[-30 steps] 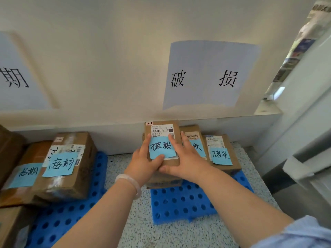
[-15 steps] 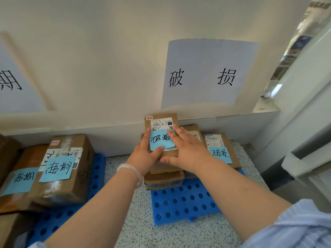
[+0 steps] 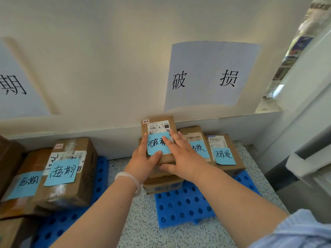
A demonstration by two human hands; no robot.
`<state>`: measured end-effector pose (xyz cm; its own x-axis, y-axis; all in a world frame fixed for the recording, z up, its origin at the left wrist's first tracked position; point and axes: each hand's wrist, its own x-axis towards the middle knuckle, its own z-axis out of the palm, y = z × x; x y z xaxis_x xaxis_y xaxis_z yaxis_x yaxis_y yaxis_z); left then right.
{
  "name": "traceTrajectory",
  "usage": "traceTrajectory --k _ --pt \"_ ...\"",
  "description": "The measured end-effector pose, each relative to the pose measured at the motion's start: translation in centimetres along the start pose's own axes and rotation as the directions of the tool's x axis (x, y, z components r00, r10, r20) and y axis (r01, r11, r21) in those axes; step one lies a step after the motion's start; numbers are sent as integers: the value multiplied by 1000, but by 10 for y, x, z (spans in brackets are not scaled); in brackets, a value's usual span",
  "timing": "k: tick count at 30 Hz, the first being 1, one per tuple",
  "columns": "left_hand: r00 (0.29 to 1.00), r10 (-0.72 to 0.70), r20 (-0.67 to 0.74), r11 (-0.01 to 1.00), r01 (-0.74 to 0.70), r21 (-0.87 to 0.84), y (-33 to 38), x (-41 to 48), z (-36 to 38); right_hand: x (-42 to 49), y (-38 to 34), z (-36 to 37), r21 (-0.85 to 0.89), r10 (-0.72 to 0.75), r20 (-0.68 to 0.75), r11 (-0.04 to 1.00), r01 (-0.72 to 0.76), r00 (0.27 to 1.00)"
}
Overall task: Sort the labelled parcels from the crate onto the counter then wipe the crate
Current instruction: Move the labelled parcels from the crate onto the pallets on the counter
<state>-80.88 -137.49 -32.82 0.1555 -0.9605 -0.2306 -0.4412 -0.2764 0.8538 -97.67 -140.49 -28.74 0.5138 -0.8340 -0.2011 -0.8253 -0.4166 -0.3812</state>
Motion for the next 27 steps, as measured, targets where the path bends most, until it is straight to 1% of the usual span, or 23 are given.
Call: traceTrajectory --k 7,10,12,16,19,22,24,27 --pt "999 3 -45 1000 -3 6 3 4 7 2 6 -4 -27 -8 -16 1000 7 1000" --pt "999 7 -51 1000 -8 -18 3 3 6 0 4 -6 -75 -16 -31 997 13 999" --pt "998 8 -56 1000 -8 -3 5 0 4 -2 4 -7 -104 -20 -51 994 15 998" --pt "991 89 -96 994 -81 79 12 -9 0 -16 5 -7 -122 -40 -97 992 28 995" --pt "992 83 -98 984 -66 166 18 -17 0 -33 3 -6 -118 -30 -125 993 15 992" --pt "986 107 -131 965 -72 250 29 -33 3 -51 2 -5 -124 -27 -161 992 7 987" --pt "971 162 -175 936 -95 338 37 -46 5 -64 3 -5 -122 -21 -177 993 -1 984" --pt "941 271 -203 857 -140 495 48 -64 11 -89 8 -5 -108 7 -213 994 -31 977"
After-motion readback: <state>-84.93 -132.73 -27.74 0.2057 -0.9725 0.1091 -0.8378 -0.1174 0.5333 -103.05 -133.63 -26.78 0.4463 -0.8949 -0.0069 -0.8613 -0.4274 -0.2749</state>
